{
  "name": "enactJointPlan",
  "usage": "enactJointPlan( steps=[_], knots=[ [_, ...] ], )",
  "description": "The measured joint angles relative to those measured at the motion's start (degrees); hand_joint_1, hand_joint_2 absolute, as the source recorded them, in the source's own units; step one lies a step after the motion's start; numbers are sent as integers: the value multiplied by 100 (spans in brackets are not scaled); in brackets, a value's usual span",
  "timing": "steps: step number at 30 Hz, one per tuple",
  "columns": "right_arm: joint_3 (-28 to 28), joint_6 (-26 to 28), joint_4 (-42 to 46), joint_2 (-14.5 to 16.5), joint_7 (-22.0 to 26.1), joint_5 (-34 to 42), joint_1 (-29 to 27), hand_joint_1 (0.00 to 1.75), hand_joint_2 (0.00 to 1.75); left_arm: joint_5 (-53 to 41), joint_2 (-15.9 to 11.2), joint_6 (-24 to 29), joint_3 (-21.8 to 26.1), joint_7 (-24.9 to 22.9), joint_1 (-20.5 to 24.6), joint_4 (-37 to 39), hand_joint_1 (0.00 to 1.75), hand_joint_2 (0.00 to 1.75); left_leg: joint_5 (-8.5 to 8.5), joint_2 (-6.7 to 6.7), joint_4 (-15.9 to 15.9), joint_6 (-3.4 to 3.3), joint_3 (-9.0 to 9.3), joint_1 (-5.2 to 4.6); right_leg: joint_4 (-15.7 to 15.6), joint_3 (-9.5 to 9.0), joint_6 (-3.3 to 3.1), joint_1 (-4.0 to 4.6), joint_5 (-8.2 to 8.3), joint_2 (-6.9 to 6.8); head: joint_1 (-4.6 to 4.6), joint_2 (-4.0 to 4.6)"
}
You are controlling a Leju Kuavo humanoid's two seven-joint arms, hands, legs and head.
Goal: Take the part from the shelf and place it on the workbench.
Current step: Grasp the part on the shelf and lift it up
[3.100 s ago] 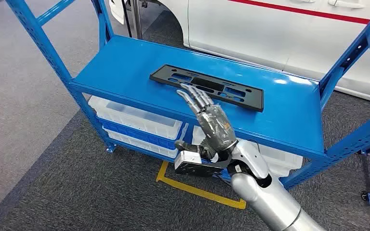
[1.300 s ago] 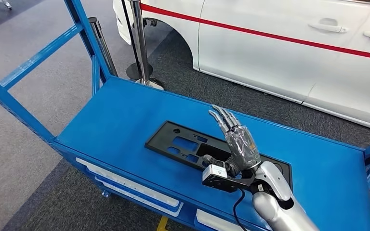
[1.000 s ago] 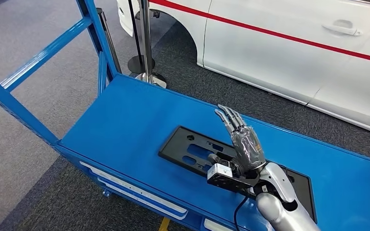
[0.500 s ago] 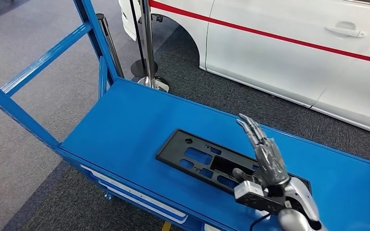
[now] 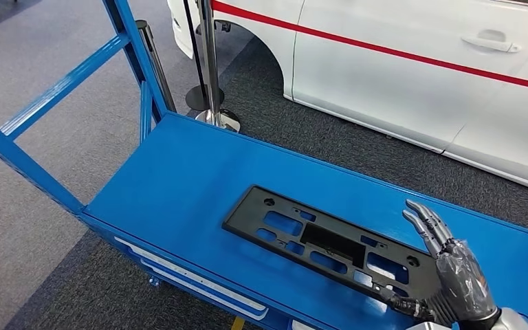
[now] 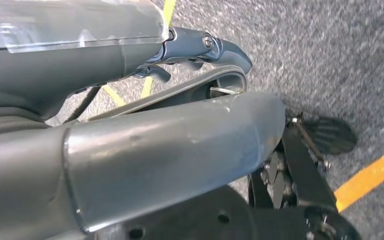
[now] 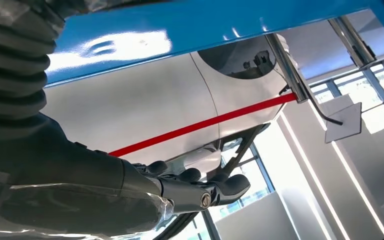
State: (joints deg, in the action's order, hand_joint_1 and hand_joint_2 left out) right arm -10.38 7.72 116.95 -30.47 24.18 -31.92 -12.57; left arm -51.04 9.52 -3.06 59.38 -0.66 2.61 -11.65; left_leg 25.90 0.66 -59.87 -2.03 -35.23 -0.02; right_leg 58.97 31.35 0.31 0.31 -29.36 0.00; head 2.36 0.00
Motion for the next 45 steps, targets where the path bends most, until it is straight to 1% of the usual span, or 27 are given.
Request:
enactJointPlan(
  steps=[8,17,29,39,42,45],
  knots=[
    [-19,-378,125,-128,-97,-438,-215,0,175,-43,27,0,25,33,24,0,0,0,1,-2,0,-2,3,-10,0,-4,0,-3,0,0,0,0],
    [-658,-616,103,-299,-364,-467,-109,0,175,-121,50,9,85,40,46,0,0,0,1,-1,0,-2,3,-11,0,-7,0,-4,0,0,0,0],
    [-1326,-963,-159,-440,-533,-451,299,0,175,-167,51,22,128,30,55,0,0,0,1,-1,0,-2,3,-11,0,-8,0,-4,0,0,0,0],
    [-1568,-962,-351,-440,-594,-513,450,0,175,-171,51,24,132,28,58,0,0,0,1,0,0,-2,2,-11,0,-10,0,-4,0,0,0,1],
    [-1698,-815,-461,-411,-755,-867,547,0,175,-190,51,24,134,27,59,0,0,0,1,-1,0,-2,3,-11,0,-11,0,-3,0,0,0,0],
    [-1920,-519,-729,-245,-1024,-1321,759,0,175,-226,58,24,137,28,67,0,0,0,0,-2,0,-2,5,-11,0,-11,0,-3,0,1,0,0]
  ],
)
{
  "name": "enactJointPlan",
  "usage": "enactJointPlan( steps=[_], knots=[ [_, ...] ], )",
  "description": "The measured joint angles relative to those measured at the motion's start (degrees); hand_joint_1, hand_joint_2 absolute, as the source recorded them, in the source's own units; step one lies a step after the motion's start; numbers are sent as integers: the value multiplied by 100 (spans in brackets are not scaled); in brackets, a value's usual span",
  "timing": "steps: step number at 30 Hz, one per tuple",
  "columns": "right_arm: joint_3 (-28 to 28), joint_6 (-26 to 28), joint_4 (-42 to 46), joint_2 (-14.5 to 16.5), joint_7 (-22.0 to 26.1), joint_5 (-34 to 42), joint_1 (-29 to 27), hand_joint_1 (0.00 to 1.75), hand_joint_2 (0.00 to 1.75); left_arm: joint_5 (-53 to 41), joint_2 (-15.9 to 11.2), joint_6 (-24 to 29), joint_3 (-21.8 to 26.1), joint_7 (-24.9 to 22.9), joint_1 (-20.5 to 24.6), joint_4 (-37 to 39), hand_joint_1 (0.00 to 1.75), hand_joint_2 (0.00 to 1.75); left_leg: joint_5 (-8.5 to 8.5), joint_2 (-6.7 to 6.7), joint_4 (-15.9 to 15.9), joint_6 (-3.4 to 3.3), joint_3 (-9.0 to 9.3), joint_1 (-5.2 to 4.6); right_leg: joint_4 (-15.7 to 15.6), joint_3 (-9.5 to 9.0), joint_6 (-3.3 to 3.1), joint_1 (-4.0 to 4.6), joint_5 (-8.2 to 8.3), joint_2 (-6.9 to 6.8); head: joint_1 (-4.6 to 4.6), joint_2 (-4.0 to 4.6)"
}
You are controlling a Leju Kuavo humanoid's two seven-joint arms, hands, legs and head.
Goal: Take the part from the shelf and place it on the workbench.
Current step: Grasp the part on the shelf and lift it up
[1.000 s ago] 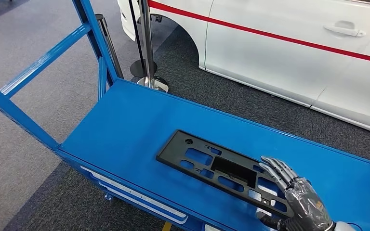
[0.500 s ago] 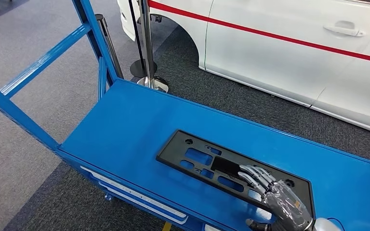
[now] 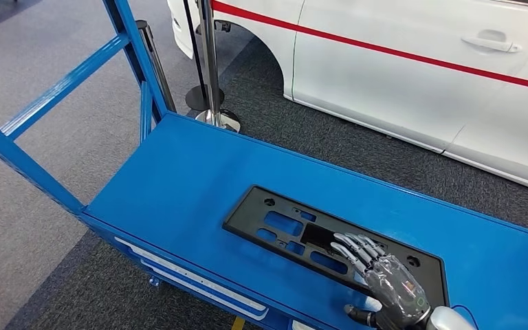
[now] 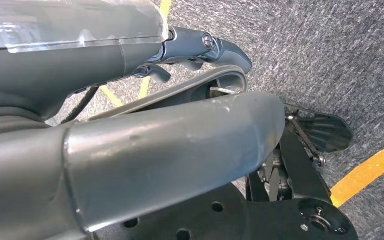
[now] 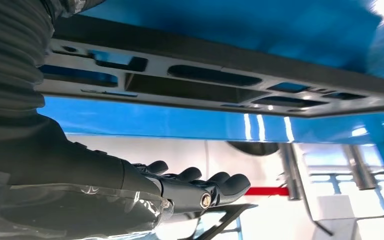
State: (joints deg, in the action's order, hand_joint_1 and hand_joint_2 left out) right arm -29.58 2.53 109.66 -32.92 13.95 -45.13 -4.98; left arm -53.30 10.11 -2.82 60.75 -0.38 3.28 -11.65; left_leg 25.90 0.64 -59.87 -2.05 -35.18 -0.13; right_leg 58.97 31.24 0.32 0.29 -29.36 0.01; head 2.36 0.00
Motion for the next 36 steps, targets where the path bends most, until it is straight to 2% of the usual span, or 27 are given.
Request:
enactJointPlan(
  steps=[7,16,17,20,21,32,36],
  knots=[
    [-346,691,-734,597,-607,-906,410,0,175,-50,25,0,25,0,4,0,0,0,-2,1,0,0,3,1,2,-4,0,1,0,0,0,0],
    [-588,1410,-1625,1262,-1386,-2449,622,0,175,-68,40,0,88,-3,3,0,0,0,-1,1,1,0,2,0,2,-4,0,0,-1,-1,0,0],
    [-606,1461,-1699,1314,-1447,-2553,637,32,175,-70,40,0,99,-3,2,0,0,0,-1,1,1,0,2,0,2,-4,0,0,-1,-1,0,0],
    [-640,1578,-1897,1435,-1642,-2862,684,162,175,-77,40,0,125,2,3,0,0,0,-1,0,1,0,5,0,2,-4,0,0,0,0,0,0],
    [-643,1596,-1955,1464,-1690,-2938,691,174,175,-79,41,1,131,5,3,0,0,0,-1,1,1,0,6,0,2,-3,0,0,0,0,0,0],
    [-662,1556,-2207,1524,-1777,-3003,688,175,175,-71,51,18,203,18,-1,0,0,0,-2,1,0,-1,9,-3,2,-6,1,-4,1,0,0,0],
    [-653,1515,-2195,1524,-1777,-2981,697,175,175,-82,51,31,229,59,0,0,0,175,-2,1,0,-2,13,-3,1,-9,0,-4,0,0,0,0]
  ],
)
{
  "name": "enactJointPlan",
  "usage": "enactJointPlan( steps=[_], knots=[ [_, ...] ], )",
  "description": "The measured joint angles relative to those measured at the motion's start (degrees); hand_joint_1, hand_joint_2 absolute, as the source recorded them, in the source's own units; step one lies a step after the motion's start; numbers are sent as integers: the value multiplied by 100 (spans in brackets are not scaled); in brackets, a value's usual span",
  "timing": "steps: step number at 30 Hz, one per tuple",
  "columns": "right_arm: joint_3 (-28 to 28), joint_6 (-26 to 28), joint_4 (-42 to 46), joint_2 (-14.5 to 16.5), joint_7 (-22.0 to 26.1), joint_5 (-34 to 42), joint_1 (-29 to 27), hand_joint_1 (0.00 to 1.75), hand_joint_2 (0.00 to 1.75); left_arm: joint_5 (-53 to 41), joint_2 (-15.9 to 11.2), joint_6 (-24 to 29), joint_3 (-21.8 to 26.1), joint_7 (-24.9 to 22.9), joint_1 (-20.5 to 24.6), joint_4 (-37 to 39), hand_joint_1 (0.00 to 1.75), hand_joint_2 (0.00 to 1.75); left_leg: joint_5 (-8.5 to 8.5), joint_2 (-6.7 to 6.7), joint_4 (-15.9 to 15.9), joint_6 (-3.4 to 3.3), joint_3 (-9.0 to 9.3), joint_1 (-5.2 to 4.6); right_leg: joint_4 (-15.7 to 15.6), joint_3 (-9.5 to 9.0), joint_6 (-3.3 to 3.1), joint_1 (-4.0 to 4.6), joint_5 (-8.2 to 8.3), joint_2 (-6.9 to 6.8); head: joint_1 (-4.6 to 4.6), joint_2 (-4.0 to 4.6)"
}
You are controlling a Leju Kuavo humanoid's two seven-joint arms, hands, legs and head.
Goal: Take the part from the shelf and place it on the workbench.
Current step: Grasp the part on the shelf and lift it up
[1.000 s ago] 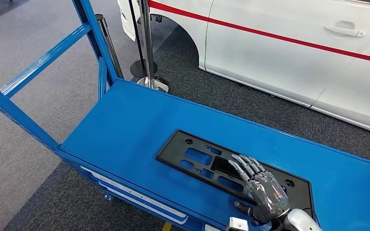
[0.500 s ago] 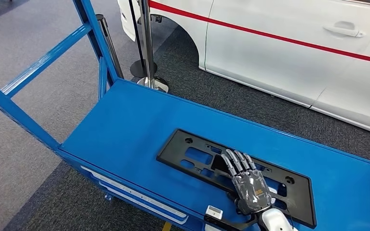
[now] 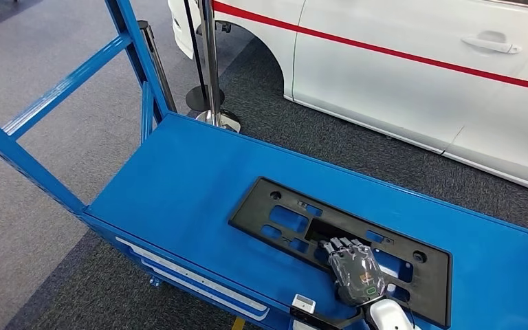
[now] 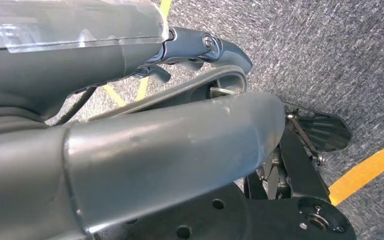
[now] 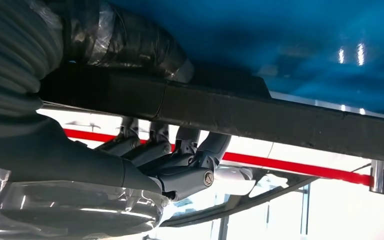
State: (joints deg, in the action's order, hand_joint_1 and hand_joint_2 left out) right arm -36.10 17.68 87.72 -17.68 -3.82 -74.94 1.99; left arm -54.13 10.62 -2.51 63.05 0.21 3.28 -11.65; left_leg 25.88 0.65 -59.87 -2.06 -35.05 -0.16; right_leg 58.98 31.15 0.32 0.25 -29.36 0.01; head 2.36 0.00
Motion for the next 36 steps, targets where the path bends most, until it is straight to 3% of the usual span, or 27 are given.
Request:
enactJointPlan(
  steps=[20,31,36],
  knots=[
    [134,-20,132,-15,73,75,-46,175,175,57,8,139,151,266,3,0,0,175,0,0,-3,-1,3,0,-4,-7,1,-1,1,0,0,0],
    [622,1273,999,-120,381,30,-383,175,175,-43,11,157,176,288,9,0,0,175,2,0,-3,-3,0,-9,-5,-3,1,-7,1,0,0,0],
    [761,1370,1244,-151,401,-11,-462,175,175,-46,11,154,176,298,12,0,0,175,2,0,-2,-3,-1,-8,-5,-1,1,-6,0,0,0,0]
  ],
)
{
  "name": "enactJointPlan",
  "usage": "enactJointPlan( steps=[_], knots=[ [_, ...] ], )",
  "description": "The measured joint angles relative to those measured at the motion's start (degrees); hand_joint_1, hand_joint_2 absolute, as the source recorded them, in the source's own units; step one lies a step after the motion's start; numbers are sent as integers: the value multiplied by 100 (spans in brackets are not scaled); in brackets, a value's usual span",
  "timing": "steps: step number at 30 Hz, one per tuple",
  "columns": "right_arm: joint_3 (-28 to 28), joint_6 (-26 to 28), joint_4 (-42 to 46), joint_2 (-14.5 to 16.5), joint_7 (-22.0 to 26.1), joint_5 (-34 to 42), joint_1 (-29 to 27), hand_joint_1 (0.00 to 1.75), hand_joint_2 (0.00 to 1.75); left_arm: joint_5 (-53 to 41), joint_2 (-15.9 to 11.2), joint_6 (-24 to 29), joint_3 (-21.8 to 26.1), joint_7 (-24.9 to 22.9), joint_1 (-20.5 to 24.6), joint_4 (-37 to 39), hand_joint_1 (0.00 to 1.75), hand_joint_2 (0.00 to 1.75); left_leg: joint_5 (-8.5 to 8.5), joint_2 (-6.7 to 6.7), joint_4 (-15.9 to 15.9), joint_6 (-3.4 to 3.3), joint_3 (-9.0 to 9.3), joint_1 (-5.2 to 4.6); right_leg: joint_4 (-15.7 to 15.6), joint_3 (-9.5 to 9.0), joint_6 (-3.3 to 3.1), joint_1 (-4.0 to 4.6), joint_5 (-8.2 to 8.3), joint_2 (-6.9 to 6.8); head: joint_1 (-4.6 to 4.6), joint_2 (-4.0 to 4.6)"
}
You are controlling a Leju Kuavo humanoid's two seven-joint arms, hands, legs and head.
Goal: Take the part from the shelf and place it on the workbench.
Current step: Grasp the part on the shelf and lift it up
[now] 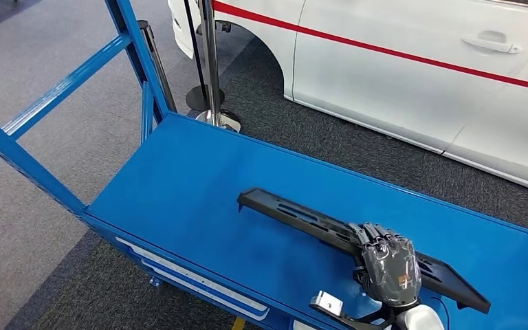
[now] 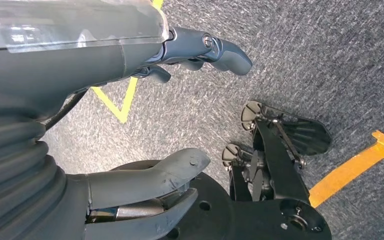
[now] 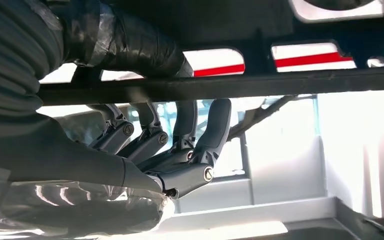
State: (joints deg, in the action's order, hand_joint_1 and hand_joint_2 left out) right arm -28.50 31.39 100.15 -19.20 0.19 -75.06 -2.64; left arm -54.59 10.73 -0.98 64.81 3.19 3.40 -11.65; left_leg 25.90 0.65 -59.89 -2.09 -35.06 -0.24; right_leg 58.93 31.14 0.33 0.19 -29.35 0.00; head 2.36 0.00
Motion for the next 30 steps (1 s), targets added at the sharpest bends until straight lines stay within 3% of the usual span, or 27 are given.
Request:
enactJointPlan(
  steps=[11,15,17,20,21,22,23,25,27,30],
  knots=[
    [263,443,433,-131,-41,-631,-113,175,175,-42,-8,15,4,-1,9,0,0,175,15,0,-22,-25,-15,-33,-4,1,24,-43,6,0,0,0],
    [327,444,622,-236,-8,-705,-83,175,175,-42,-13,25,11,-11,14,0,0,175,-14,-3,6,-84,-7,-40,-16,-10,76,-56,11,2,1,0],
    [336,445,669,-289,-2,-713,-75,175,175,-40,-9,26,13,-20,22,0,0,175,-88,-15,90,-137,12,0,110,23,116,-55,-138,3,-1,0],
    [337,446,680,-372,-2,-695,-70,175,175,-34,-8,30,16,-35,29,0,0,175,-143,-28,139,-174,-16,22,980,347,169,-86,-736,3,-2,0],
    [337,446,680,-391,-2,-686,-71,175,175,-33,-9,31,19,-38,29,0,0,175,-153,-30,136,-167,-35,24,1268,449,189,-104,-855,2,-3,0],
    [336,446,679,-407,-2,-681,-72,175,175,-32,-9,32,20,-40,29,0,0,175,-164,-31,130,-153,-54,28,1396,477,208,-124,-862,2,-2,0],
    [336,446,679,-419,-2,-679,-71,175,175,-32,-8,32,21,-41,29,0,0,175,-177,-32,121,-137,-75,36,1310,401,227,-144,-756,1,-2,0],
    [336,446,679,-439,-2,-677,-61,175,175,-31,-8,32,23,-42,31,0,0,175,-204,-27,85,-94,-120,60,603,-5,264,-190,-415,3,-2,0],
    [336,451,684,-452,-2,-674,-50,175,175,-31,-8,34,24,-42,34,0,0,175,-243,-13,56,-25,-160,65,23,-308,255,-179,-200,29,-1,0],
    [334,461,693,-462,-4,-671,-38,175,175,-32,-9,38,26,-42,28,-1,0,175,-342,12,67,111,-193,58,-66,-271,149,-142,-120,56,1,0]
  ],
)
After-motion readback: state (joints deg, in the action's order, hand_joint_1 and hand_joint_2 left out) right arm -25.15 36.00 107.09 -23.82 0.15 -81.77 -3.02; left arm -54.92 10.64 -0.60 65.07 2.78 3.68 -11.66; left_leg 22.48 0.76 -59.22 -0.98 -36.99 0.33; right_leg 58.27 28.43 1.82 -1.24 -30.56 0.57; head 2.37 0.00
